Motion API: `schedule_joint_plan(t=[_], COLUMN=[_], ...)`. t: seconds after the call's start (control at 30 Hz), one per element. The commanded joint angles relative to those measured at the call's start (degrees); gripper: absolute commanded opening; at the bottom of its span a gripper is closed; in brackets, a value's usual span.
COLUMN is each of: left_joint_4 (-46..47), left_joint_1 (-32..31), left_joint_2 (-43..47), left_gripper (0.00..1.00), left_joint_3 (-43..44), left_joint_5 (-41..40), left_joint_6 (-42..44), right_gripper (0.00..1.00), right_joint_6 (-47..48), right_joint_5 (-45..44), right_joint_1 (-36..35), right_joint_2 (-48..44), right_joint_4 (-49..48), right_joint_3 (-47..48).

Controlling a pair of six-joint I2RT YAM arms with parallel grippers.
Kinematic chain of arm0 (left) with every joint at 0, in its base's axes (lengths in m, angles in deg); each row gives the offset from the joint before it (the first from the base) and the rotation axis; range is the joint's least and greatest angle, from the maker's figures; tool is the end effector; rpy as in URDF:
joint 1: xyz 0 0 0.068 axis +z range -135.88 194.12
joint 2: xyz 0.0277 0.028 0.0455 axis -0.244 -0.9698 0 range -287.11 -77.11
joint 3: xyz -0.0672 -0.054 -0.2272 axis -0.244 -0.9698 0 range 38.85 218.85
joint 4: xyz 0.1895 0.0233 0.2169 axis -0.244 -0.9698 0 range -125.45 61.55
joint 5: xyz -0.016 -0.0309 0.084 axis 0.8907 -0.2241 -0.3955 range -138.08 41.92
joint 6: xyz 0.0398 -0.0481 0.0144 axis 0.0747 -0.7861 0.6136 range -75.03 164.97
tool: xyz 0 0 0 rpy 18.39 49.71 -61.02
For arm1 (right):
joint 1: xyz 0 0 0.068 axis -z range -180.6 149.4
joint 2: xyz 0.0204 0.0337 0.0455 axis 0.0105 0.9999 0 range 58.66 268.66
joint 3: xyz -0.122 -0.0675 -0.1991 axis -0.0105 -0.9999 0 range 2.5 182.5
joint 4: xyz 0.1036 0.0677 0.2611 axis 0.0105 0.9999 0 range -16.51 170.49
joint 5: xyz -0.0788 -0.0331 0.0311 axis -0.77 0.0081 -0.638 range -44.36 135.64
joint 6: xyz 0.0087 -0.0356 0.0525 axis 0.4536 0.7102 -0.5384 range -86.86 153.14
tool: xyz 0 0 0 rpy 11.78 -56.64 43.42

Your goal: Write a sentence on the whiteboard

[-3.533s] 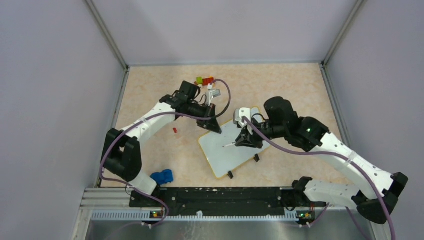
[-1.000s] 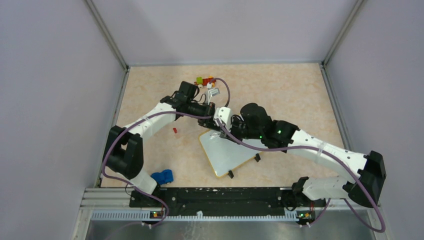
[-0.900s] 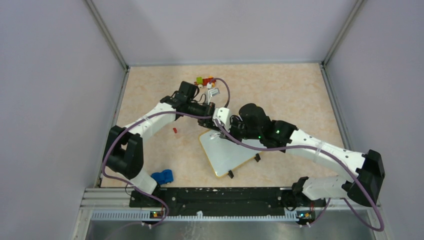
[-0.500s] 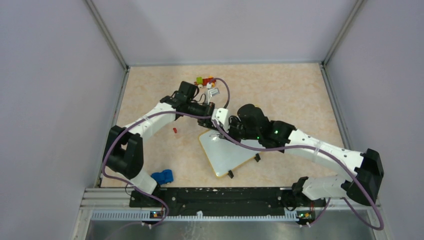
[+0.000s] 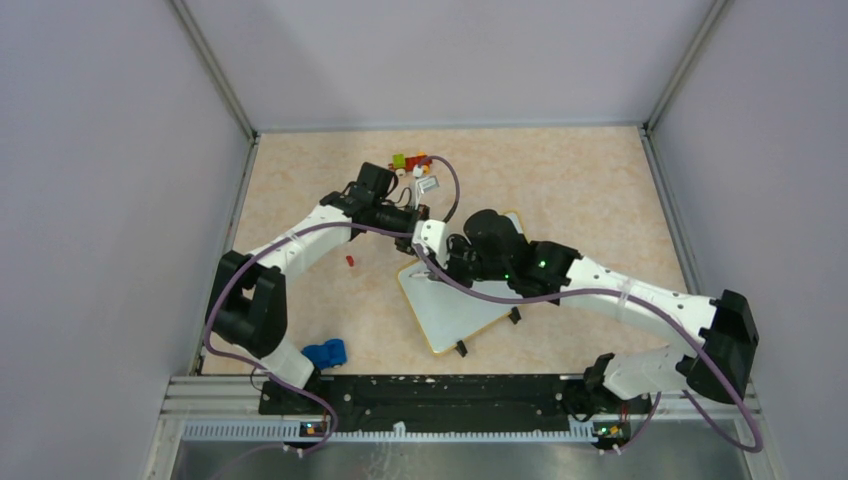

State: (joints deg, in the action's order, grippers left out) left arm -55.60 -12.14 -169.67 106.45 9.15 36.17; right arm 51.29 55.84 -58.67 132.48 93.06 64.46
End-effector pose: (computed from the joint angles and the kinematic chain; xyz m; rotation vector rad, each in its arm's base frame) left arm 0.3100 -0.1994 0.2055 0.8103 2.3090 -1.4999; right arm 0.1727 0.2937 0.2757 -1.4222 1.6374 0.5964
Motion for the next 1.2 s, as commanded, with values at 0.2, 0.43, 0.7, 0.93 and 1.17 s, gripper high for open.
schedule_joint_plan(t=[0.2, 0.43, 0.7, 0.93, 1.17], left_joint_4=[0.2, 0.0, -0.2, -0.4, -0.4], left_joint_1=[-0.4, -0.4, -0.4, -0.4, -0.3], left_joint_2=[-1.1, -0.8, -0.8, -0.9, -0.8], left_gripper=[0.0, 0.0, 0.0, 0.0, 0.0], left_joint_3=[-0.7, -0.9, -0.9, -0.9, -0.9], left_joint_5=[-0.8, -1.0, -1.0, -1.0, -1.0], left_joint_6=[2.8, 3.1, 3.4, 3.6, 3.6], right_gripper=[0.0, 0.0, 0.0, 0.0, 0.0], right_joint_6=[1.7, 2.5, 3.6, 4.0, 4.2], right_joint_5=[0.1, 1.5, 1.4, -1.3, -3.0], right_joint_1=[-1.8, -2.2, -2.1, -2.1, -1.4], right_joint_2=[0.8, 0.0, -1.5, -3.6, -4.9], right_joint_4=[-0.3, 1.1, 2.4, 3.7, 4.4], right_joint_3=[0.1, -1.8, -3.8, -4.8, -4.4])
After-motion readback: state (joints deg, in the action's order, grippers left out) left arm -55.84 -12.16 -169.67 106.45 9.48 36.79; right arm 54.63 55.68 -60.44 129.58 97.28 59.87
